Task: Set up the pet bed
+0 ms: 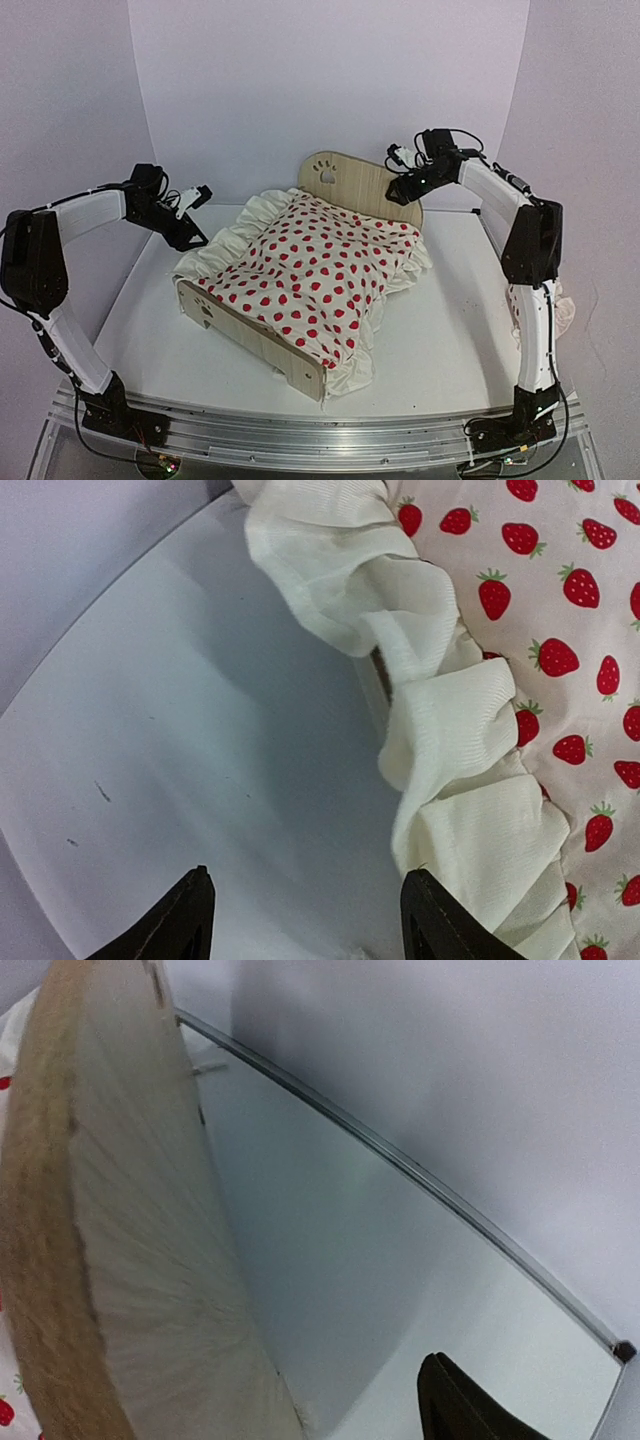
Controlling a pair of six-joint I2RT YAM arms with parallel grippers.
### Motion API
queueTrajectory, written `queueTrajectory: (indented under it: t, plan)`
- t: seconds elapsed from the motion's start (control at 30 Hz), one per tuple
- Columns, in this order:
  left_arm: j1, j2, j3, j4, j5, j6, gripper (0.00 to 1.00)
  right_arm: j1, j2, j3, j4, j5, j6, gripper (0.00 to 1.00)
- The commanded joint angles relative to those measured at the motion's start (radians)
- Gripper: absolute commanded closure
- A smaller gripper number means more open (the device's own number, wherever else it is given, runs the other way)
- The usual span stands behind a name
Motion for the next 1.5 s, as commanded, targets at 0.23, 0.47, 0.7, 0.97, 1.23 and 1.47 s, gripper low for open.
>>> queueTrajectory:
  t: [0.23, 0.47, 0.7, 0.97, 1.23, 1.47]
  plan:
    - [0.084, 0.060, -0.029, 0.077, -0.012, 0.131, 0.37, -0.047, -0.601, -0.465, 0.036, -0.100, 0.270, 0.02]
    - [0.061, 0.019, -0.136, 0.056, 0.143, 0.175, 0.39, -0.046, -0.833, -0.942, 0.043, -0.039, 0.529, 0.03]
    - [0.034, -0.062, -0.227, -0.010, 0.191, 0.291, 0.39, -0.028, -0.793, -1.140, 0.040, 0.278, 0.741, 0.18]
    - [-0.001, -0.151, -0.328, -0.024, 0.254, 0.263, 0.39, 0.130, -0.499, -0.901, 0.120, 0.275, 0.792, 0.18]
    - [-0.121, -0.294, -0.463, -0.066, 0.242, 0.323, 0.39, 0.137, -0.123, -0.463, 0.137, 0.077, 0.804, 0.17]
    - [-0.301, -0.303, -0.490, 0.074, 0.300, 0.270, 0.37, 0.178, 0.195, 0.098, 0.149, -0.087, 0.860, 0.19]
